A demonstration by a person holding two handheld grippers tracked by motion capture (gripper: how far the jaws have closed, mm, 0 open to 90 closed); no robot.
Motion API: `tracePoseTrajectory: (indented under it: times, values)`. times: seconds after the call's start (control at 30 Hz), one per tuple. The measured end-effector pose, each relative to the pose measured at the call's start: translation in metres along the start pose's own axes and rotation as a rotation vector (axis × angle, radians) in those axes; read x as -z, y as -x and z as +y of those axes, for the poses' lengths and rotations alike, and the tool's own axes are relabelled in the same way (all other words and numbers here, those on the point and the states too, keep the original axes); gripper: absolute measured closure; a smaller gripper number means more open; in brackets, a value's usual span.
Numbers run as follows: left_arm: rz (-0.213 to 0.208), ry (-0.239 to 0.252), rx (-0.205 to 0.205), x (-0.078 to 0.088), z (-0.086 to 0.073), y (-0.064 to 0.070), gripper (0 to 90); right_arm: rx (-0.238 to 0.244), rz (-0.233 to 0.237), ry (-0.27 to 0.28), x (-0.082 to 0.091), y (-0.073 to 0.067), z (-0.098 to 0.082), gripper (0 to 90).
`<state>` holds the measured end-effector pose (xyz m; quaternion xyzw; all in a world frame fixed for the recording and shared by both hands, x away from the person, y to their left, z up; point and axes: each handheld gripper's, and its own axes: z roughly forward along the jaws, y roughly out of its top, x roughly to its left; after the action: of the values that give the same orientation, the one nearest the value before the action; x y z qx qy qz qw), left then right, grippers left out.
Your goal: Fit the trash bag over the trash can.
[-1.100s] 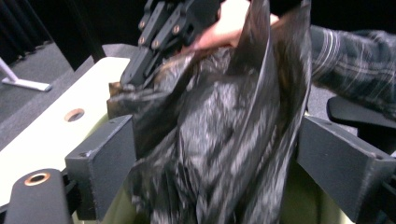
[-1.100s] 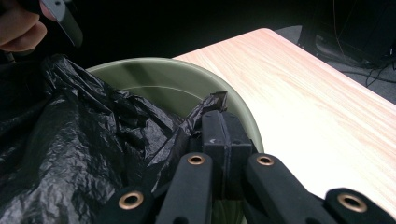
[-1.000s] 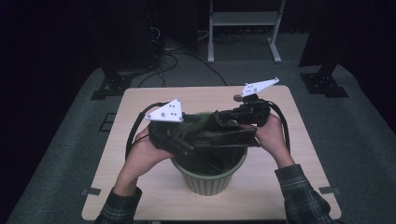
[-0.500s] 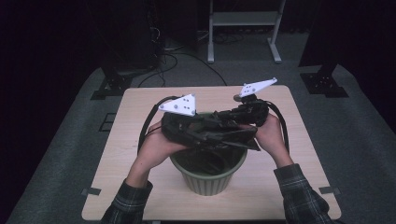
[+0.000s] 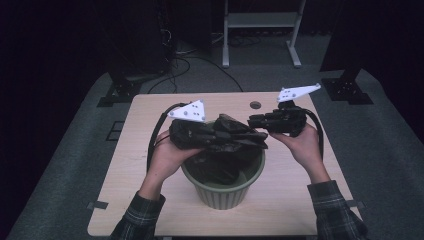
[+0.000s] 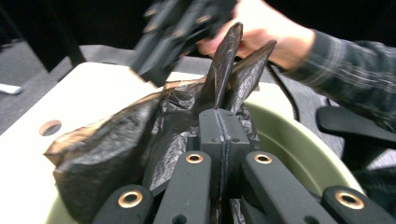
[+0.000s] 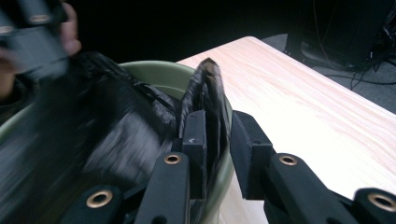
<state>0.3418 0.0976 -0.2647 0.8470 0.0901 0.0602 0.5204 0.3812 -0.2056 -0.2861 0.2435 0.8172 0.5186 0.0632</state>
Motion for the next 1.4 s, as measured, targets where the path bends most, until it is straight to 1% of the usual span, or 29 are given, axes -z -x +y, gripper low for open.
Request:
tracePoseTrajectory:
  times: [0.03, 0.07, 0.1, 0.13, 0.17, 0.2, 0.3, 0.33, 0.4, 0.47, 0.53, 0.57, 0.63, 0.67, 0.7, 0.73, 0.77, 0.8, 0.83, 0.9, 0.93, 0.97, 1.0, 1.07, 1.17, 1.23, 1.33, 1.37, 1.4]
  values:
    - [0.006, 0.003, 0.008, 0.001, -0.001, -0.001, 89.8, 0.001, -0.005, 0.008, 0.007, -0.001, -0.002, 74.4]
    - [0.028, 0.01, 0.024, 0.002, -0.004, -0.004, 89.8, 0.0, -0.005, 0.013, 0.016, -0.004, -0.005, 74.3]
    - [0.028, 0.01, 0.024, 0.002, -0.004, -0.004, 89.8, 0.0, -0.005, 0.013, 0.016, -0.004, -0.005, 74.3]
    - [0.052, 0.009, 0.036, 0.002, -0.005, -0.007, 89.8, 0.003, -0.013, 0.024, 0.025, -0.008, -0.009, 73.4]
    - [0.052, 0.009, 0.036, 0.002, -0.005, -0.007, 89.8, 0.007, -0.013, 0.026, 0.029, -0.009, -0.011, 72.6]
    - [0.059, 0.014, 0.038, 0.003, -0.006, -0.008, 89.8, 0.007, -0.013, 0.026, 0.029, -0.009, -0.011, 72.6]
    - [0.064, 0.014, 0.043, 0.003, -0.006, -0.01, 89.8, 0.019, -0.018, 0.047, 0.044, -0.018, -0.016, 70.8]
    - [0.066, 0.013, 0.044, 0.002, -0.007, -0.01, 89.8, 0.026, -0.01, 0.064, 0.05, -0.022, -0.017, 69.8]
    - [0.064, 0.013, 0.049, 0.001, -0.007, -0.01, 89.8, 0.036, 0.005, 0.082, 0.055, -0.027, -0.017, 68.7]
    - [0.066, 0.011, 0.047, 0.0, -0.007, -0.01, 89.8, 0.053, 0.016, 0.092, 0.056, -0.032, -0.015, 68.6]
    - [0.067, 0.012, 0.055, -0.002, -0.008, -0.01, 89.8, 0.062, 0.037, 0.097, 0.055, -0.035, -0.013, 68.6]
    - [0.067, 0.012, 0.055, -0.002, -0.008, -0.01, 89.8, 0.062, 0.037, 0.097, 0.055, -0.035, -0.013, 68.6]
    - [0.067, 0.01, 0.053, -0.002, -0.008, -0.011, 89.8, 0.073, 0.055, 0.089, 0.05, -0.039, -0.01, 68.2]
    - [0.063, 0.016, 0.056, -0.002, -0.008, -0.011, 89.8, 0.08, 0.056, 0.08, 0.044, -0.04, -0.008, 68.5]
    - [0.063, 0.016, 0.056, -0.002, -0.008, -0.011, 89.8, 0.08, 0.056, 0.08, 0.044, -0.04, -0.008, 68.5]
    - [0.064, 0.018, 0.054, -0.001, -0.008, -0.01, 89.8, 0.084, 0.067, 0.072, 0.038, -0.041, -0.006, 73.2]
    - [0.064, 0.018, 0.054, -0.001, -0.008, -0.01, 89.8, 0.084, 0.067, 0.072, 0.038, -0.041, -0.006, 73.2]
    - [0.063, 0.02, 0.054, 0.001, -0.008, -0.01, 89.8, 0.098, 0.063, 0.061, 0.033, -0.043, -0.005, 83.5]
    - [0.063, 0.02, 0.054, 0.001, -0.008, -0.01, 89.8, 0.098, 0.063, 0.061, 0.033, -0.043, -0.005, 83.5]
    - [0.057, 0.026, 0.055, 0.004, -0.009, -0.01, 89.7, 0.103, 0.057, 0.049, 0.031, -0.044, -0.005, 89.5]
    - [0.053, 0.036, 0.061, 0.007, -0.01, -0.01, 89.7, 0.106, 0.049, 0.05, 0.031, -0.044, -0.005, 89.7]
    - [0.057, 0.036, 0.061, 0.009, -0.01, -0.01, 89.7, 0.105, 0.048, 0.051, 0.032, -0.043, -0.006, 89.8]
    - [0.052, 0.053, 0.069, 0.015, -0.013, -0.011, 89.7, 0.102, 0.044, 0.053, 0.035, -0.042, -0.009, 89.8]
    - [0.05, 0.065, 0.078, 0.019, -0.014, -0.011, 89.7, 0.1, 0.042, 0.053, 0.036, -0.042, -0.01, 89.8]
    - [0.076, 0.061, 0.08, 0.028, -0.02, -0.011, 89.8, 0.092, 0.032, 0.052, 0.042, -0.039, -0.016, 89.8]
    - [0.08, 0.062, 0.083, 0.031, -0.022, -0.011, 89.7, 0.088, 0.029, 0.055, 0.044, -0.039, -0.017, 89.8]
    - [0.101, 0.072, 0.094, 0.044, -0.03, -0.01, 89.7, 0.081, 0.015, 0.066, 0.054, -0.035, -0.022, 89.8]
    - [0.101, 0.072, 0.094, 0.044, -0.03, -0.01, 89.7, 0.081, 0.015, 0.066, 0.054, -0.035, -0.022, 89.8]
    - [0.11, 0.075, 0.098, 0.048, -0.033, -0.009, 89.7, 0.077, 0.005, 0.067, 0.06, -0.035, -0.025, 89.8]
